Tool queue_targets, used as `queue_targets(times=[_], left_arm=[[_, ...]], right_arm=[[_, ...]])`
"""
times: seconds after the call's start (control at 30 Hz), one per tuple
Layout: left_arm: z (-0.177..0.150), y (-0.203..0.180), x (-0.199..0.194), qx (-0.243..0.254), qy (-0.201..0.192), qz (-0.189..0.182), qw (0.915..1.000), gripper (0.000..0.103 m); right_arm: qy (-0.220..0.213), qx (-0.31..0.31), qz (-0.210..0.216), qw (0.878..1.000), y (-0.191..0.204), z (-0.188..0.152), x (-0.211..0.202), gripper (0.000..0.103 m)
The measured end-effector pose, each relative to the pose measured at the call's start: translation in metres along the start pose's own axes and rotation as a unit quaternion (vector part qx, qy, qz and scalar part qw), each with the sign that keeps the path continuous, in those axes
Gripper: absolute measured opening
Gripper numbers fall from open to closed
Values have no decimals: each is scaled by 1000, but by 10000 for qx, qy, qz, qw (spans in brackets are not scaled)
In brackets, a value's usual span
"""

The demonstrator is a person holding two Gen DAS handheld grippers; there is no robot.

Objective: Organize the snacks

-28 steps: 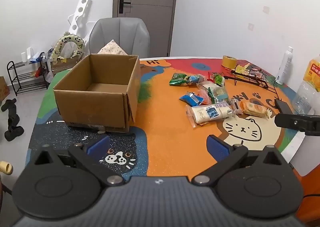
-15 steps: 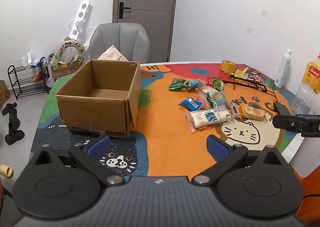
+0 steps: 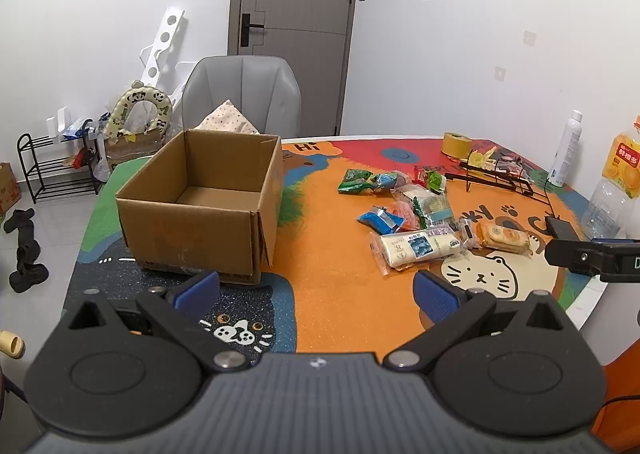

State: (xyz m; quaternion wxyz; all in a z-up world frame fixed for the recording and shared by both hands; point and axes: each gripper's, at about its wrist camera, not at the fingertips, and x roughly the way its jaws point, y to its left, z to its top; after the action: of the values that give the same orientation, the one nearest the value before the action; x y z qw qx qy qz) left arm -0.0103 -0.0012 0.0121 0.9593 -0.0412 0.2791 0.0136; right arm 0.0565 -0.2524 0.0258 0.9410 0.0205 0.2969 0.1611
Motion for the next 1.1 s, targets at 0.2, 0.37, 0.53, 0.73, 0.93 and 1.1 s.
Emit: queue_targets(times=[0.2, 0.37, 0.53, 0.73, 0.93, 1.1], left_arm=[[-1, 0, -1, 16, -9, -23, 10000, 103], [-1, 2, 0, -34, 3, -27, 10000, 103], [-1, 2, -1, -23, 1, -35, 10000, 103], [0, 1, -1, -17, -1, -47, 10000, 103], [0, 0, -2, -2, -34, -53, 10000, 103], [0, 0, -3, 6, -44, -61, 10000, 103]], right_arm=[[16, 6, -1, 10000, 0, 1, 0, 103], [7, -20, 27, 10000, 0, 1, 0, 103], [14, -27, 13, 10000, 2, 1, 0, 103], [3, -8, -7, 10000, 1, 1, -1, 103], [-5, -1, -6, 10000, 0, 2, -2, 103], [-35, -11, -6, 10000, -1, 4, -5, 103]])
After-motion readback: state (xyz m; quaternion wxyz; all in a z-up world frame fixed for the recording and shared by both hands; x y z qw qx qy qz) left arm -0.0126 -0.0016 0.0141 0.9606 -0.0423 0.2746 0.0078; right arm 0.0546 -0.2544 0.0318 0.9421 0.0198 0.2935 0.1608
